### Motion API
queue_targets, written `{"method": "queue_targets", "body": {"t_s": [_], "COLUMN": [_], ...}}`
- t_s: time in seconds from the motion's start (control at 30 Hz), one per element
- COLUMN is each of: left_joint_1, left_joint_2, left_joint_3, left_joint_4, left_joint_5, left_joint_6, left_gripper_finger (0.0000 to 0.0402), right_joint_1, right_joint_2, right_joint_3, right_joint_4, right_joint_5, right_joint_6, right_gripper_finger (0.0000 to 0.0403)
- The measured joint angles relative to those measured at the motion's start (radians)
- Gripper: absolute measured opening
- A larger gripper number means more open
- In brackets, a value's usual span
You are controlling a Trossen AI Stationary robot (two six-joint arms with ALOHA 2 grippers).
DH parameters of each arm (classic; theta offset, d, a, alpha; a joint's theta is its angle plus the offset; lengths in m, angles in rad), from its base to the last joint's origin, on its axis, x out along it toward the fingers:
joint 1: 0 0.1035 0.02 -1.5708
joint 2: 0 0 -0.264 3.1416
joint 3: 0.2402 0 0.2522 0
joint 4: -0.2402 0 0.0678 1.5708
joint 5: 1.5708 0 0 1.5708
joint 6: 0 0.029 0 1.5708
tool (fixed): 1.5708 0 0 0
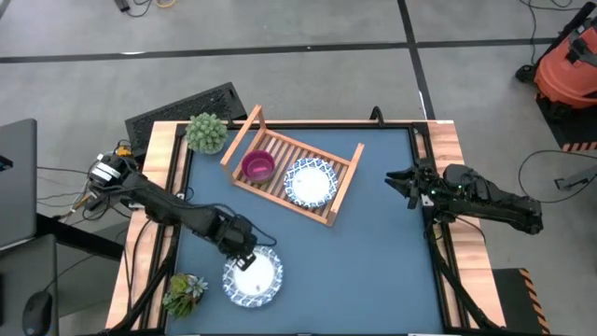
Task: Place and stack bowls onto a shelf
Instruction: Stack the large white bowl on top of the large white bowl on the shelf
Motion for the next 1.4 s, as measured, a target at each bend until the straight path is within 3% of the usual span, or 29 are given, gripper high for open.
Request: {"method": "queue_targets", "body": {"t_s": [0.47, 0.9, 1.4], "left_joint_1": [0.211, 0.31, 0.424], "left_joint_2": [0.001, 0.001, 0.0], "left_joint_3": [0.125, 0.263, 0.331], "left_joint_4": [0.061, 0.045, -0.074], "left_joint_5": [0.003, 0.063, 0.018], "left_joint_6": [0.025, 0.051, 0.114], "left_gripper_finger": [0.0, 0.0, 0.0], "right_joint_1": [0.0, 0.0, 0.0], "right_joint_2": [0.0, 0.0, 0.0], "right_joint_3": [0.0, 0.0, 0.0], "right_joint_4": [0.0, -0.001, -0.001], "right_joint_5": [0.0, 0.0, 0.0], "right_joint_6": [0.0, 0.0, 0.0], "right_gripper_finger": [0.0171, 0.0171, 0.0171]}}
